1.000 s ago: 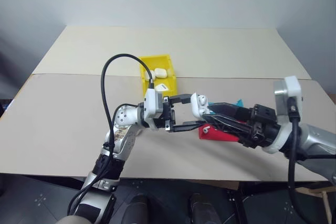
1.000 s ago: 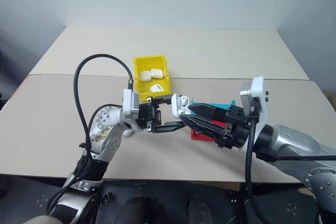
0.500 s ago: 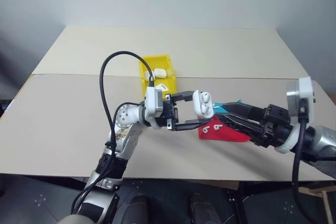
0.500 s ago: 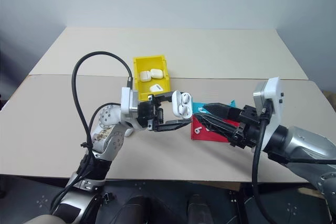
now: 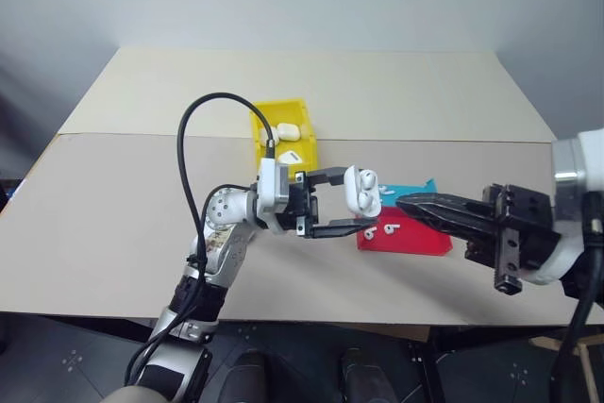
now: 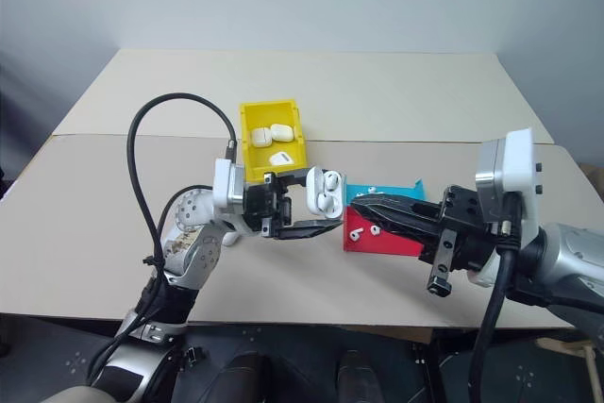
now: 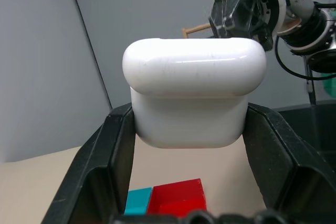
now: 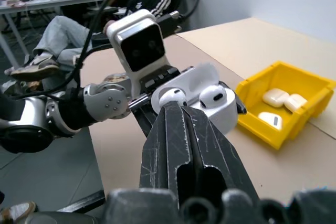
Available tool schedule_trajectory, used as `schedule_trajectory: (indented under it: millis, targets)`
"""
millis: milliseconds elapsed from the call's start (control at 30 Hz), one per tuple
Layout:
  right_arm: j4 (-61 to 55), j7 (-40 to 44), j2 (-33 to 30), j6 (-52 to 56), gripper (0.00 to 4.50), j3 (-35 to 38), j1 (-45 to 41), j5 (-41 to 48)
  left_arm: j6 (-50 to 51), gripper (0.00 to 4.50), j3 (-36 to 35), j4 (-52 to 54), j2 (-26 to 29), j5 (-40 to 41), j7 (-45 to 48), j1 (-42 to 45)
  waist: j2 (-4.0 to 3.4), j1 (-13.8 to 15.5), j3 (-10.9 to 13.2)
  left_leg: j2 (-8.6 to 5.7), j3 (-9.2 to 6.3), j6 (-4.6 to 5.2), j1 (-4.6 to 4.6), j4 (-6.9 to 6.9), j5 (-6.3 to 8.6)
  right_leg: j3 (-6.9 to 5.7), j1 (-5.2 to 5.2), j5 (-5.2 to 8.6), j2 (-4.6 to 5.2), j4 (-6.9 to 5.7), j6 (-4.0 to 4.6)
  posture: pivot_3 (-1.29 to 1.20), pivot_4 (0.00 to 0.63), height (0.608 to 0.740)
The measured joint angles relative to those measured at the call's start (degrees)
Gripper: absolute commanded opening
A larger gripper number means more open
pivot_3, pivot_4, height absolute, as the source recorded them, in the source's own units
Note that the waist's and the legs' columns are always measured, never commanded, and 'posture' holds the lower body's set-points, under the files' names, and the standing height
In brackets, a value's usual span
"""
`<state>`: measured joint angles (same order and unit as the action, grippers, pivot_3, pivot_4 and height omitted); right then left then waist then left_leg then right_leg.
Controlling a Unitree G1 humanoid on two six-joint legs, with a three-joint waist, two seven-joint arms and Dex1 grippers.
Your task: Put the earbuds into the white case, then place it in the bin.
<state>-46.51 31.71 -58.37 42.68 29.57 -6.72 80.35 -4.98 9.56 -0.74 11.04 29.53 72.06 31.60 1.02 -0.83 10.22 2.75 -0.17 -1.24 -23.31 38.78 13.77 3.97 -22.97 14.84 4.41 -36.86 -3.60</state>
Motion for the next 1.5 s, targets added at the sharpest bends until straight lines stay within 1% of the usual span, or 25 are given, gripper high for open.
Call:
schedule_trajectory:
  millis: [133, 267, 500, 800, 1067, 1167, 1500]
  targets:
    - [0.6, -0.4, -0.9, -0.3, 0.05, -3.9, -5.7, 1.1, 2.3, 2.77, -0.8, 0.1, 0.9, 5.2, 4.4, 0.0, 0.00, 0.0, 0.0, 0.00, 0.00, 0.00, -0.01, 0.00, 0.00, 0.00, -0.01, 0.00, 0.00, 0.00, 0.00, 0.00, 0.150, 0.740]
    - [2.4, -0.3, -1.1, -0.3, 0.05, -4.8, -8.2, 3.2, 4.0, 2.77, -2.2, 0.1, 3.0, 8.1, 8.3, 0.0, 0.00, 0.0, 0.0, 0.00, 0.00, 0.00, -0.03, 0.00, 0.00, -0.01, -0.02, 0.00, 0.00, 0.03, 0.00, 0.00, 0.150, 0.740]
    - [2.2, 0.9, -1.6, -0.3, 0.05, -7.5, -9.9, 3.8, 4.0, 2.77, -2.5, -1.5, 3.3, 8.1, 11.0, 1.4, 0.03, 0.1, 0.0, 0.00, -0.01, 0.00, -0.05, 0.02, 0.00, -0.03, -0.01, 0.00, 0.01, 0.04, 0.00, 0.00, 0.150, 0.740]
    - [4.6, 2.7, -1.4, 0.2, 0.05, -14.4, -15.2, 4.7, 3.8, 2.77, -2.5, -2.5, 2.9, 6.5, 12.0, 1.9, 0.03, 0.0, 0.0, 0.00, -0.01, 0.00, -0.05, 0.02, 0.00, -0.02, -0.03, 0.00, 0.01, 0.03, 0.00, 0.00, 0.150, 0.740]
    - [7.8, 4.7, 0.4, 1.8, 0.05, -21.9, -22.2, 0.7, 2.3, 2.77, -1.7, -3.0, 2.4, 3.8, 12.3, 1.9, 0.03, 0.0, 0.0, 0.01, -0.01, 0.00, -0.05, 0.02, 0.00, -0.02, -0.06, -0.01, 0.01, 0.02, 0.00, 0.00, 0.150, 0.740]
    - [8.8, 4.7, 1.0, 3.2, 0.05, -24.3, -23.7, -0.8, 1.9, 2.77, -1.6, -3.1, 2.4, 3.2, 12.4, 1.9, 0.03, 0.0, 0.0, 0.01, -0.01, 0.00, -0.08, 0.02, 0.00, -0.02, -0.08, 0.00, 0.01, 0.02, 0.00, 0.00, 0.150, 0.740]
    - [8.7, 5.4, 1.0, 5.8, 0.05, -25.8, -24.1, -3.9, 1.1, 2.77, -1.5, -4.8, 2.6, 1.2, 12.8, 1.9, 0.03, 0.1, 0.0, 0.01, -0.01, 0.00, -0.10, 0.02, 0.00, -0.02, -0.10, 0.00, 0.01, 0.01, 0.00, 0.00, 0.150, 0.740]
